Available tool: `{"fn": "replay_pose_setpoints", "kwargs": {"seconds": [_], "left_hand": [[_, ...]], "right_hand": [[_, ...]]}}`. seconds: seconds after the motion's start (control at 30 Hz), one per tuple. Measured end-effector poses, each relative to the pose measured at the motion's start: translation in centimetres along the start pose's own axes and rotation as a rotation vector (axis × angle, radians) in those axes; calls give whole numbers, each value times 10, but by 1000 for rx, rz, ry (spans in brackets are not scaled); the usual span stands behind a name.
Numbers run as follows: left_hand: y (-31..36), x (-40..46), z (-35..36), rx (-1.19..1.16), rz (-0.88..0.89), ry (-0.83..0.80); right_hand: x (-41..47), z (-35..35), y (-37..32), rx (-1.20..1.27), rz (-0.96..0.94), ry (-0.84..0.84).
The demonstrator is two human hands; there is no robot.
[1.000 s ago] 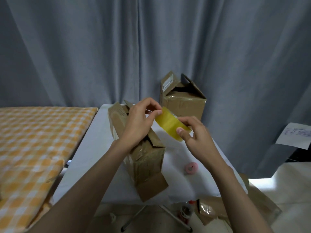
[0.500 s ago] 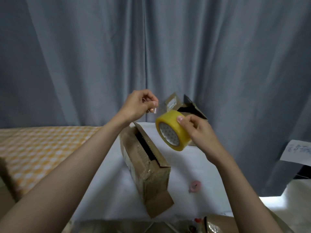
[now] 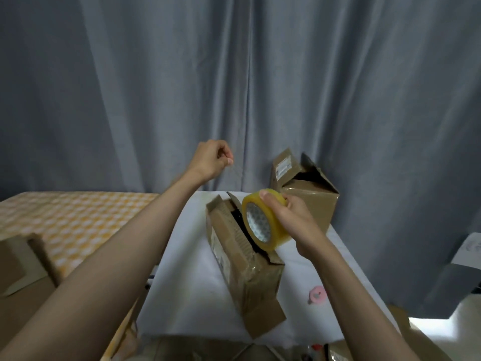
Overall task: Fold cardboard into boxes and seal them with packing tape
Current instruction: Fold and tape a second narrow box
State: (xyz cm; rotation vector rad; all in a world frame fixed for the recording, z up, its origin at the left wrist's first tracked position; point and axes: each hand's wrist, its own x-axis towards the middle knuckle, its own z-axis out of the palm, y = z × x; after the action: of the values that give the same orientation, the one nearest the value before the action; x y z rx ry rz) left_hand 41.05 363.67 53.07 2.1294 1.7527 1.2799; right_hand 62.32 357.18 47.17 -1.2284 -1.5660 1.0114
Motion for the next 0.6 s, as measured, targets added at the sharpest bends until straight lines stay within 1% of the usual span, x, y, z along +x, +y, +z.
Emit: {"fn": "replay_pose_setpoints", "kwargs": {"seconds": [0.1, 0.23, 0.3, 0.37, 0.43, 0.5, 0.6], "left_hand": [[-10, 10, 4, 46, -3, 27], [-26, 21, 5, 68, -15, 30], [-34, 22, 11, 77, -23, 13], [-45, 21, 21, 80, -52, -23], [-57, 18, 31, 57, -94, -65], [-68, 14, 39, -36, -145, -111], [-79, 11, 44, -219, -218, -192]], "right_hand": [[10, 15, 0, 36, 15, 26], [24, 28, 3, -36, 21, 53], [30, 34, 10, -85, 44, 50], [34, 38, 19, -207, 67, 56], [34, 41, 26, -240, 73, 71], [32, 40, 30, -183, 67, 64], [21, 36, 38, 26, 98, -1]]}}
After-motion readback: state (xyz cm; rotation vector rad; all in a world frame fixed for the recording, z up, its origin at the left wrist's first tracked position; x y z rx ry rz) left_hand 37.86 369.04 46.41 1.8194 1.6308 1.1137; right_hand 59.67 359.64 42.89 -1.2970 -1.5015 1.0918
